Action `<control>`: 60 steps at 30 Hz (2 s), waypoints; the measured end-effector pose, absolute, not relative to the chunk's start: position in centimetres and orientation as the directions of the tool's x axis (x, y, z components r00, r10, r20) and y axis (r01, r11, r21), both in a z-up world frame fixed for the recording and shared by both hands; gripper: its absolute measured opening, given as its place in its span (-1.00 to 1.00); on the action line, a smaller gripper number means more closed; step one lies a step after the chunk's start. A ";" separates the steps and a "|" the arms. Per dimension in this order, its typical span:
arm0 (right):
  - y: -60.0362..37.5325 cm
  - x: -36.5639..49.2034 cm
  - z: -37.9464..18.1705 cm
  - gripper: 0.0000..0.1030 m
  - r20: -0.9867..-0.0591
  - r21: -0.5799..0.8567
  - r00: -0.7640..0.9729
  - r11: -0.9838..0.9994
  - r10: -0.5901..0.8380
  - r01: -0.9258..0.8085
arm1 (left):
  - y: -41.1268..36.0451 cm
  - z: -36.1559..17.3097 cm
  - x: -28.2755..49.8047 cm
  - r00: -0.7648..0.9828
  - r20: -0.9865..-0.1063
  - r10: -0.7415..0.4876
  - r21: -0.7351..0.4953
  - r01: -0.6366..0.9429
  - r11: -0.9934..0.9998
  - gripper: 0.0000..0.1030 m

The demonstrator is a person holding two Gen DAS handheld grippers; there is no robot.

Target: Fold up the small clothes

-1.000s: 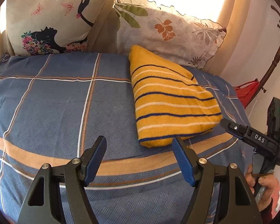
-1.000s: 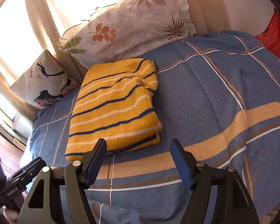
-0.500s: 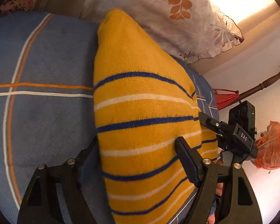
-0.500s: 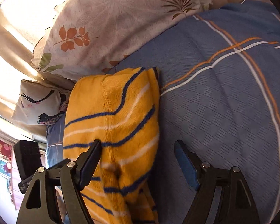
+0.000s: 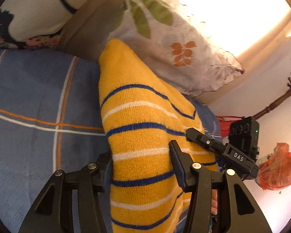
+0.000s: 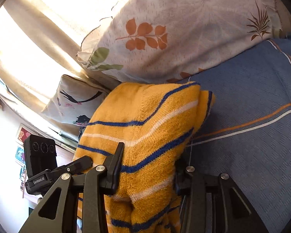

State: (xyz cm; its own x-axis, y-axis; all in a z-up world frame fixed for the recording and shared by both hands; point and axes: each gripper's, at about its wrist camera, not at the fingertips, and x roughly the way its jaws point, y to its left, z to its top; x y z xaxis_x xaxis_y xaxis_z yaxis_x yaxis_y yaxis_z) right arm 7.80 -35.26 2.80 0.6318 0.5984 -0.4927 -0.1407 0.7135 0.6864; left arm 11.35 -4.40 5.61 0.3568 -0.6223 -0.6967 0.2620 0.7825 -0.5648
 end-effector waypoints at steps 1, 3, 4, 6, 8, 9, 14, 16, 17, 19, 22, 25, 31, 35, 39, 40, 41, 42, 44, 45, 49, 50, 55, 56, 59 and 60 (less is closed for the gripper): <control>-34.9 8.1 2.1 0.01 -0.531 0.665 0.628 0.739 0.570 -0.108 | -3.9 5.0 11.0 0.357 -0.742 -0.567 -0.515 0.237 0.824 -0.02; -34.8 8.3 0.9 0.02 -0.607 0.620 0.617 0.784 0.502 -0.029 | -2.6 4.5 9.7 0.370 -0.796 -0.479 -0.430 0.211 0.878 -0.02; -35.2 8.0 0.7 0.02 -0.613 0.618 0.618 0.786 0.492 -0.011 | -1.8 4.6 8.7 0.377 -0.797 -0.472 -0.422 0.212 0.881 -0.02; -35.6 6.4 1.9 0.02 -0.599 0.596 0.652 0.803 0.465 -0.025 | -0.4 5.6 6.4 0.411 -0.790 -0.455 -0.395 0.225 0.890 -0.02; -35.2 4.8 4.1 0.09 -0.584 0.531 0.692 0.845 0.425 -0.071 | 0.8 6.7 4.1 0.479 -0.772 -0.417 -0.340 0.243 0.908 0.03; -34.7 4.4 5.1 0.13 -0.570 0.517 0.704 0.851 0.424 -0.094 | 1.2 7.2 3.1 0.515 -0.760 -0.397 -0.312 0.247 0.917 0.08; -30.4 6.9 7.9 0.22 -0.541 0.528 0.669 0.825 0.509 -0.202 | 3.1 7.9 -0.4 0.609 -0.712 -0.349 -0.282 0.208 0.937 0.14; -28.0 9.3 7.3 0.22 -0.579 0.522 0.627 0.828 0.521 -0.206 | 3.4 8.4 -1.7 0.644 -0.692 -0.327 -0.263 0.198 0.944 0.18; -27.2 10.5 6.5 0.22 -0.591 0.546 0.595 0.813 0.545 -0.201 | 3.7 8.6 -2.6 0.662 -0.681 -0.312 -0.247 0.194 0.949 0.21; -26.2 13.1 4.5 0.21 -0.621 0.586 0.551 0.797 0.557 -0.144 | 3.8 8.8 -3.7 0.695 -0.664 -0.275 -0.212 0.178 0.961 0.33; -26.6 15.7 2.3 0.19 -0.668 0.549 0.580 0.835 0.465 -0.038 | 4.6 9.1 -5.1 0.732 -0.644 -0.220 -0.176 0.138 0.975 0.34; -27.0 15.1 2.9 0.16 -0.661 0.529 0.627 0.848 0.413 -0.001 | 5.5 9.5 -6.0 0.765 -0.616 -0.186 -0.162 0.109 0.981 0.47; -20.7 11.5 6.4 0.22 -0.601 0.461 0.611 0.848 0.515 -0.261 | 5.9 9.8 -6.4 0.791 -0.580 -0.197 -0.195 0.100 0.976 0.49; -18.9 10.6 6.4 0.23 -0.661 0.304 0.657 0.930 0.362 -0.206 | 6.4 10.8 -8.4 0.843 -0.525 -0.112 -0.124 0.055 0.991 0.60; -19.7 4.2 8.3 0.51 -0.563 0.208 0.782 0.962 0.268 -0.180 | 7.4 12.0 -10.0 0.905 -0.425 -0.012 -0.056 -0.013 0.998 0.97; -20.2 2.1 8.7 0.62 -0.535 0.179 0.814 0.972 0.227 -0.154 | 7.6 12.2 -10.1 0.913 -0.409 -0.006 -0.051 -0.017 0.999 0.99; -20.5 0.0 9.0 0.80 -0.506 0.155 0.842 0.980 0.186 -0.123 | 7.6 12.4 -10.0 0.918 -0.396 -0.003 -0.044 -0.015 0.999 0.99; -20.7 -1.6 9.2 0.90 -0.478 0.134 0.867 0.987 0.140 -0.086 | 7.4 12.5 -10.0 0.921 -0.389 -0.003 -0.031 -0.010 0.999 0.99; -21.7 -5.7 9.3 0.98 -0.419 0.082 0.907 0.997 0.035 0.000 | 6.8 12.6 -10.0 0.924 -0.381 -0.016 0.000 0.017 1.000 0.99; -22.1 -7.5 9.4 1.00 -0.394 0.051 0.919 0.997 -0.029 0.054 | 6.4 12.6 -9.9 0.926 -0.376 -0.032 0.013 0.039 0.999 0.99; -23.7 -13.8 9.4 1.00 -0.306 -0.052 0.917 0.967 -0.254 0.251 | 4.7 12.3 -9.5 0.916 -0.381 -0.130 0.032 0.153 0.988 0.99; -24.1 -15.1 9.1 1.00 -0.274 -0.043 0.924 0.963 -0.267 0.266 | 4.3 12.2 -9.3 0.913 -0.380 -0.150 0.029 0.174 0.984 0.99; -26.3 -18.8 8.4 1.00 -0.229 0.026 0.926 0.949 -0.299 0.313 | 2.3 11.6 -7.9 0.880 -0.411 -0.237 0.015 0.266 0.964 0.99; -26.6 -18.6 8.6 1.00 -0.255 0.045 0.920 0.947 -0.296 0.318 | 2.1 11.5 -7.6 0.876 -0.418 -0.241 0.016 0.272 0.962 0.99; -27.4 -17.4 9.0 1.00 -0.340 0.097 0.900 0.942 -0.272 0.321 | 1.6 11.4 -7.1 0.873 -0.431 -0.230 0.014 0.261 0.965 0.99; -27.4 -17.0 9.3 1.00 -0.346 0.101 0.901 0.945 -0.261 0.312 | 1.5 11.4 -7.0 0.874 -0.434 -0.217 0.014 0.248 0.969 0.99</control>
